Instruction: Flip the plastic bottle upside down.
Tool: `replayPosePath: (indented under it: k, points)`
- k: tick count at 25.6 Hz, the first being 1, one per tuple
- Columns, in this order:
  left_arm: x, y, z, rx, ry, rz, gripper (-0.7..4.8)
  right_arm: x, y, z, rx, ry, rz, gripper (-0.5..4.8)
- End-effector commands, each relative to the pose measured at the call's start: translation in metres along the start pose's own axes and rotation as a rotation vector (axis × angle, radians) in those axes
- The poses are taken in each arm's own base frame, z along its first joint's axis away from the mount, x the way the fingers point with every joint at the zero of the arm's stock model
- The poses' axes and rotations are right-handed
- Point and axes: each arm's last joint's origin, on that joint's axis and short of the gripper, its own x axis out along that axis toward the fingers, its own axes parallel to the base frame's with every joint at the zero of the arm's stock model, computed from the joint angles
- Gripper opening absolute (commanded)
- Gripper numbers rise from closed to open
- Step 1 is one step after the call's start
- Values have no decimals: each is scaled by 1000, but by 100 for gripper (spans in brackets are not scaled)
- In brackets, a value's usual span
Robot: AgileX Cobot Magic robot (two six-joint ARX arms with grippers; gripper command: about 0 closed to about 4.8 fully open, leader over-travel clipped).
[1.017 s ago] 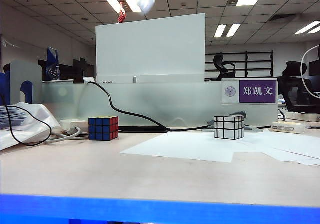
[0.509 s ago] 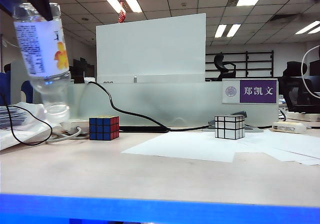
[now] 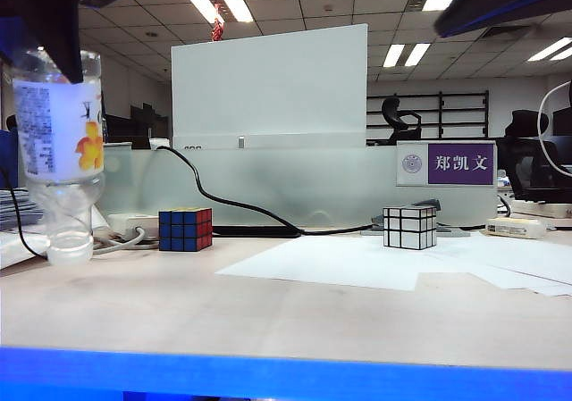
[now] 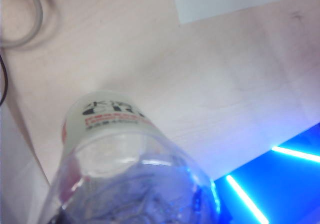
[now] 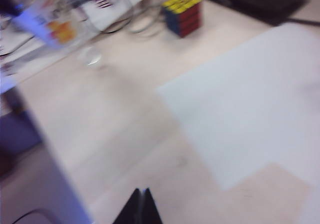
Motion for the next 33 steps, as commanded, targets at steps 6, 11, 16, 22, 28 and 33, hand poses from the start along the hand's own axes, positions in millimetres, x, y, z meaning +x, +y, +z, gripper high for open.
replayPosePath:
  k: [6,11,16,22,28,33]
  points:
    - [21,-2,7,11,69,-45,-6,5,16,0,-42,7,29,-9]
    - [23,-2,9,13,51,-84,-6,6,24,-1,-65,12,17,-9]
    - [14,-4,16,22,-14,-138,-6,8,28,-1,-73,20,34,-9]
    - [-13,-10,30,44,-65,-187,-6,11,31,-2,-83,27,23,-9]
    - [-22,-12,34,36,-25,-205,-6,11,34,-2,-91,24,23,-9]
    - [-17,-17,33,30,26,-228,-6,12,37,-2,-99,22,26,-9]
